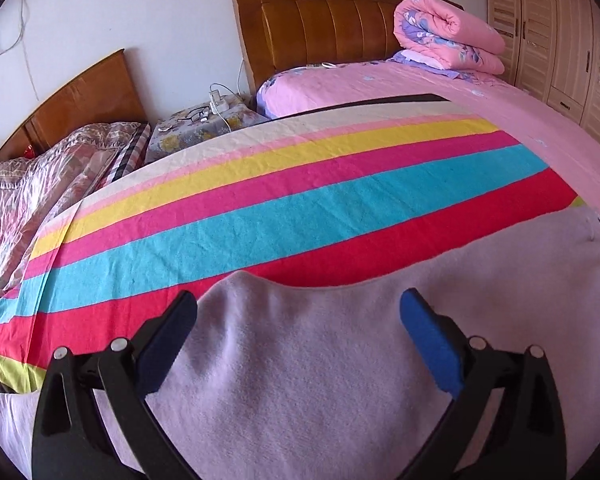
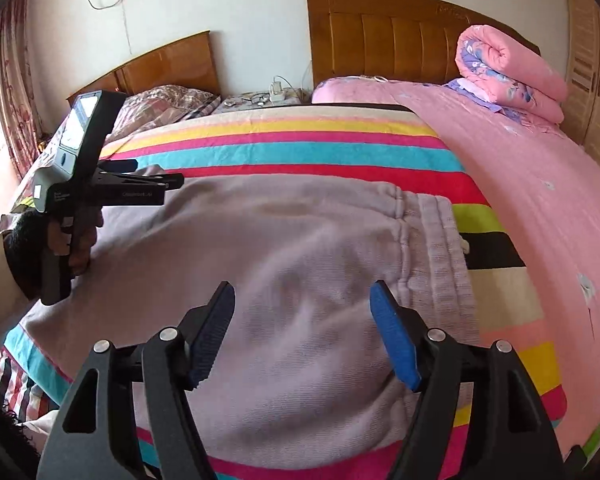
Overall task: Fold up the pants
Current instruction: 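Open the right tool, release the waistband and withdraw both tools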
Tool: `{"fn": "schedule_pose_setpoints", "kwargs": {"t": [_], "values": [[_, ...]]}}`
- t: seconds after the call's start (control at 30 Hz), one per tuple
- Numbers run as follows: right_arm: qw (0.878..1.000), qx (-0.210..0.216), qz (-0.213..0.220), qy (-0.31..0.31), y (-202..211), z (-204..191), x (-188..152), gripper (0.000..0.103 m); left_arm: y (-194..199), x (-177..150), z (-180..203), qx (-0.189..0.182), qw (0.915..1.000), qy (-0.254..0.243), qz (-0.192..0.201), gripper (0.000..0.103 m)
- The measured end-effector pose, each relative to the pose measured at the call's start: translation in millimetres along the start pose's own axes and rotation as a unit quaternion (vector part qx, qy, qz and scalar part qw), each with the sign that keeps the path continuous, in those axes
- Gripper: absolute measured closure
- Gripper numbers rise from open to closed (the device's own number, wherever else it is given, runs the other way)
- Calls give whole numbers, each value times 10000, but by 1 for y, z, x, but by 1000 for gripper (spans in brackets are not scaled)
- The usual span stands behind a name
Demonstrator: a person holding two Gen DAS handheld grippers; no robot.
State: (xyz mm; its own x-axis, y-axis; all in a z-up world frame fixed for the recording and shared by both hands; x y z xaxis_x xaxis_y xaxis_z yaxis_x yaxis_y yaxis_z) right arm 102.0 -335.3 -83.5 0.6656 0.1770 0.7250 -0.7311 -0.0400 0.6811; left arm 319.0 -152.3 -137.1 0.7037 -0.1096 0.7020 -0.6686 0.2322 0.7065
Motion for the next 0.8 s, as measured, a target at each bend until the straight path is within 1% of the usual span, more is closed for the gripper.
{"fn": "schedule_pose_setpoints", "kwargs": {"t": [0.07, 0.1, 0.17, 0.2, 0.27, 0.33, 0.4, 0.43, 0.47, 0.53, 0.57, 0.6, 0.7, 0.8], "values": [[9993, 189, 183, 255, 8, -31, 8, 27, 30, -1, -15, -172, 9993, 316, 92, 1], [9988, 248, 164, 392, 8, -44, 8, 26, 45, -6, -25, -185, 9989, 412, 119, 1], [9973, 312, 61, 664, 3, -68, 6, 26, 69, -23, -43, -32, 9992, 388, 113, 1], [9969, 310, 22, 718, -1, -77, 5, 26, 79, -34, -54, 91, 9992, 361, 119, 1], [9962, 455, -60, 738, -10, -91, 3, 26, 95, -55, -80, 280, 9987, 428, 60, 1], [9957, 449, -148, 800, -19, -102, -4, 20, 104, -77, -106, 415, 9972, 609, -112, 1], [9944, 378, -528, 838, -37, -103, -18, 18, 111, -93, -129, 559, 9951, 796, -172, 1], [9953, 390, -432, 773, -36, -104, -21, 17, 114, -99, -141, 644, 9935, 914, -188, 1], [9955, 396, -436, 736, -36, -104, -23, 17, 115, -104, -151, 680, 9919, 1049, -215, 1], [9957, 277, -541, 694, -33, -103, -23, 18, 116, -112, -169, 698, 9886, 1301, -298, 1], [9962, 170, -583, 627, -31, -102, -21, 18, 116, -116, -175, 768, 9870, 1371, -335, 1], [9967, 97, -574, 574, -28, -103, -18, 18, 116, -119, -180, 817, 9862, 1397, -350, 1], [9968, 165, -310, 716, -18, -119, -3, 18, 118, -124, -181, 798, 9862, 1413, -337, 1], [9941, 385, -184, 997, -18, -150, 12, 18, 119, -126, -182, 801, 9857, 1435, -358, 1]]}}
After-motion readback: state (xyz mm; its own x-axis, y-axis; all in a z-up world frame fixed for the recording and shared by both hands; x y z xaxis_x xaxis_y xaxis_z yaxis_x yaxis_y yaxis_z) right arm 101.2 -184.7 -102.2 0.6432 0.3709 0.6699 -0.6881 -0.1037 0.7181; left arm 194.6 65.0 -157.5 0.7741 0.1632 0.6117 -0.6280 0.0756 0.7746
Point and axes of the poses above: each gripper's, at about its wrist camera, not at the fingertips, and y roughly against the way its jaws point, z to its right, x to its top, the point moved 7 cm from there along -y, roughly the way its jaws point, and after that the axes turned 15 degrees about y, right-handed, at the moved point
